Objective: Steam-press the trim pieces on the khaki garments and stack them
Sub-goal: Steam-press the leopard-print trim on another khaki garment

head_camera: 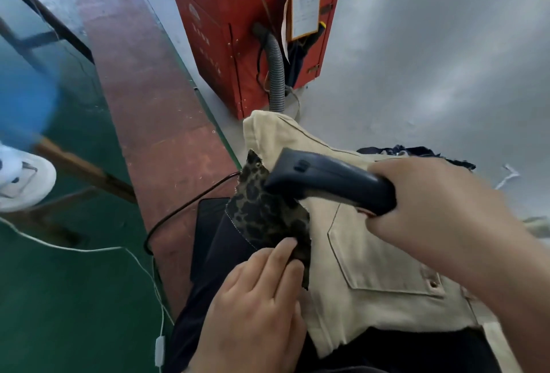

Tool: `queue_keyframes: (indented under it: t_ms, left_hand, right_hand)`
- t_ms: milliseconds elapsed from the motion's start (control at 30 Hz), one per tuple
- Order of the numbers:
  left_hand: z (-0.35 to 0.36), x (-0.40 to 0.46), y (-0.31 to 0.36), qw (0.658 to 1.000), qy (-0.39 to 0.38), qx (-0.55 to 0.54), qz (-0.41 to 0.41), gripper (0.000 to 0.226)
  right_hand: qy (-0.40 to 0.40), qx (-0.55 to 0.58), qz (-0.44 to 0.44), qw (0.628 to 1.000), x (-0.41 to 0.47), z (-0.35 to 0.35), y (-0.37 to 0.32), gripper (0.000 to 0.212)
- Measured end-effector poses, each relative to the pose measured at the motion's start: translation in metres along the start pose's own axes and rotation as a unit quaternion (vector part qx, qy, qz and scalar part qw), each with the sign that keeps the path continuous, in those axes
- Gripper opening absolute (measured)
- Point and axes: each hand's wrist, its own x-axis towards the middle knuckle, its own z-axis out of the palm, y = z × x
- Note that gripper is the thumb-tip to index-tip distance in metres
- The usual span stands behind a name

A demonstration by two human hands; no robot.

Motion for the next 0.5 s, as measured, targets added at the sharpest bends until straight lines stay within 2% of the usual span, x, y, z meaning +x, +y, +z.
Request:
queue_keyframes:
  t_ms: [133,267,333,400,500]
  left_hand:
    - [-0.003,0.000,0.002,1.000,-0.006,0.005,0.004,0.033]
    - [-0.006,0.002,0.004,0.999,-0.003,0.031,0.020,0.032]
    - [-0.007,0.003,0.001,0.998,-0.015,0.052,0.033,0.032]
    - [-0.006,0.006,-0.001,0.995,-0.019,0.075,0.059,0.033]
    - [-0.011,0.022,-0.003,0.989,-0.015,0.102,0.103,0.027]
  right_hand:
    - [0.070,0.041,-0.016,0.997,0.028,0.004,-0.002,0.018]
    - [0.139,0.106,0.035,0.984,0.025,0.000,0.030,0.012]
    - [0.181,0.171,0.071,0.966,0.020,-0.005,0.057,0.020]
    - [0.206,0.186,0.095,0.956,0.013,-0.007,0.088,0.028]
    - [0.192,0.193,0.127,0.954,-0.003,0.000,0.126,0.039]
